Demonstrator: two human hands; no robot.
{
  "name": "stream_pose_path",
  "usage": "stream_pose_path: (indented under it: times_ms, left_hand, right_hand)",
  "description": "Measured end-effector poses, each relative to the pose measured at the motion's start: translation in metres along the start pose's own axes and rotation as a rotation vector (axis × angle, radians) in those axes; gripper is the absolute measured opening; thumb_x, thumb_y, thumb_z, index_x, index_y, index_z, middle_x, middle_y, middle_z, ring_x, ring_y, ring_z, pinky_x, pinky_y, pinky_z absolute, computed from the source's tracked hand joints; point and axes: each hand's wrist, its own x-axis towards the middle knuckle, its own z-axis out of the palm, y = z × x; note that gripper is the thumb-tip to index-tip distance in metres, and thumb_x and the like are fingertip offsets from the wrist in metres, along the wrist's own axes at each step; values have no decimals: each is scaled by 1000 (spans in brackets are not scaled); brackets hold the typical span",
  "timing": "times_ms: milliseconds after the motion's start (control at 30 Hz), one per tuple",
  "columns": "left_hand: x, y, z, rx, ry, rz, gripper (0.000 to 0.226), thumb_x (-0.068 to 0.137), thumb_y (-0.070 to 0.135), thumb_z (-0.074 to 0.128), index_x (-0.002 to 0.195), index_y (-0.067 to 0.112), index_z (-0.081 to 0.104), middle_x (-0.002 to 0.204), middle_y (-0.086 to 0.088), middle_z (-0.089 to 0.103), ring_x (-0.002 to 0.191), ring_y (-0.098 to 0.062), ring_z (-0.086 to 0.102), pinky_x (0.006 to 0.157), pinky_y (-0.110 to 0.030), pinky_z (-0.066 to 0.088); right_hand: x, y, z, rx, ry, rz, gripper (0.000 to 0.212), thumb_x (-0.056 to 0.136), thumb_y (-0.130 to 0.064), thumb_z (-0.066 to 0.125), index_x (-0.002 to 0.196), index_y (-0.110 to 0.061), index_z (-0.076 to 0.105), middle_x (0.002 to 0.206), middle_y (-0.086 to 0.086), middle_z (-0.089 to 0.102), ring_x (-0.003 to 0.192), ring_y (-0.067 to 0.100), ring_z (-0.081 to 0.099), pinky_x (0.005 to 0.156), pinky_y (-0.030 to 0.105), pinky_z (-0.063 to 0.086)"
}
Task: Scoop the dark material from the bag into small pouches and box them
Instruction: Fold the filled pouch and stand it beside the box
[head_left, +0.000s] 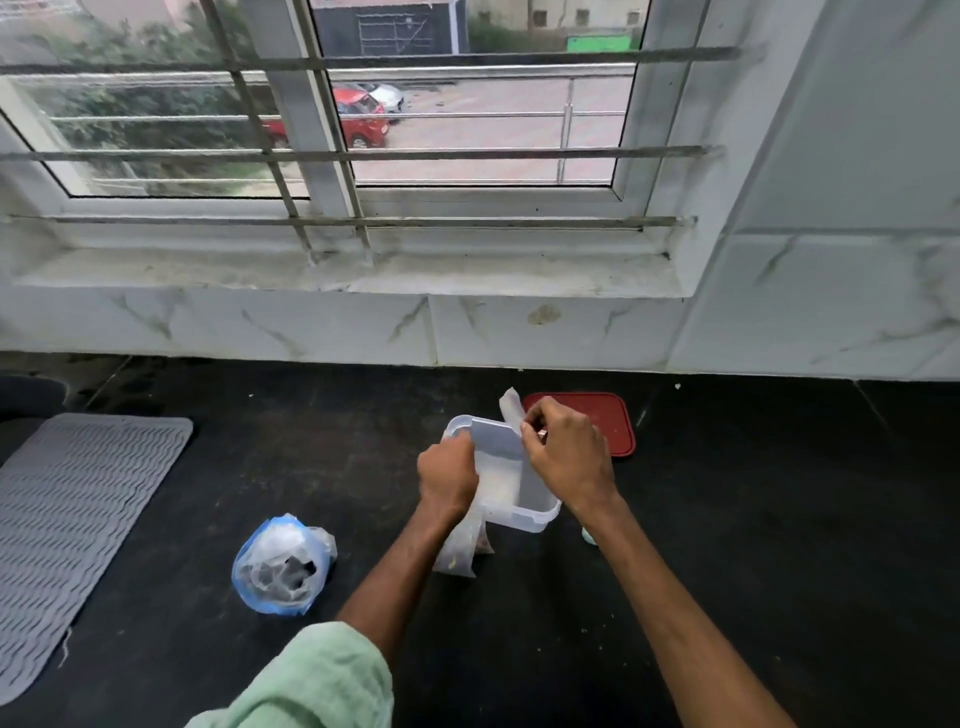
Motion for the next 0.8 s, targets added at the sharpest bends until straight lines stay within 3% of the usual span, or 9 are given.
stream_pose_path:
  times_ms: [67, 133, 233, 300, 367, 433, 600, 733, 800]
  left_hand:
    - [4, 6, -6, 164, -136, 71, 23, 98, 9, 43, 113, 11, 60, 114, -7, 66, 105, -27, 64, 85, -36, 51]
    - [10, 8, -13, 99, -144, 65, 22, 96, 7, 50, 113, 10, 62, 115, -8, 67, 106, -27, 64, 85, -36, 52]
    - [8, 8, -31, -282, 38, -10, 18, 99, 22, 51, 97, 14, 68, 94, -4, 71, 80, -16, 67, 71, -31, 55]
    - [-2, 3, -41, -565, -18, -47, 37, 100, 45, 46, 85, 20, 68, 80, 2, 72, 65, -10, 68, 65, -32, 59]
    - [-13, -4, -49, -660, -112, -21, 46, 94, 61, 46, 82, 22, 69, 73, 4, 72, 58, -7, 68, 59, -30, 59]
    - [-23, -16, -54, -662, -125, -5, 40, 92, 58, 53, 87, 23, 71, 76, 6, 73, 61, -6, 69, 57, -28, 58]
    - [-40, -49, -61, -626, -90, -51, 21, 96, 33, 57, 80, 20, 64, 78, 5, 71, 65, -9, 67, 62, -30, 57]
    - [-54, -71, -76, -318, 23, -51, 28, 94, 40, 54, 79, 19, 64, 90, 7, 60, 74, -8, 56, 58, -23, 40]
    - [-59, -77, -80, -309, 48, -9, 28, 94, 39, 55, 85, 17, 69, 103, 8, 56, 86, -6, 54, 64, -21, 44]
  right_hand:
    - [-3, -2, 5, -28, -23, 6, 7, 92, -27, 64, 92, -20, 63, 89, -5, 70, 75, 12, 66, 61, 22, 50]
    - [-7, -6, 12, -39, -41, 29, 6, 92, -28, 64, 91, -21, 63, 88, -5, 70, 77, 13, 67, 65, 29, 55]
    - [-12, -12, 22, -12, -49, 54, 5, 91, -27, 66, 89, -23, 63, 86, -7, 69, 76, 11, 67, 68, 32, 58]
    - [-14, -20, 29, 5, -45, 59, 5, 91, -27, 67, 89, -22, 64, 86, -7, 69, 77, 10, 65, 68, 32, 58]
    - [-17, -27, 34, 17, -41, 59, 8, 90, -27, 67, 89, -20, 66, 85, -6, 69, 76, 9, 61, 63, 25, 50]
    - [-20, -36, 38, 54, -55, 52, 8, 90, -27, 68, 90, -19, 67, 84, -7, 69, 73, 6, 61, 59, 17, 45]
    - [-25, -59, 43, 73, -105, 22, 7, 91, -26, 68, 91, -19, 67, 84, -7, 71, 71, 7, 65, 67, 25, 57]
    - [-27, -78, 34, -70, -17, 13, 6, 88, -27, 67, 87, -22, 63, 81, -8, 68, 69, 9, 63, 57, 20, 45]
    - [-30, -92, 33, -150, 25, -15, 8, 87, -22, 66, 92, -21, 61, 88, -7, 64, 75, 13, 64, 55, 21, 38]
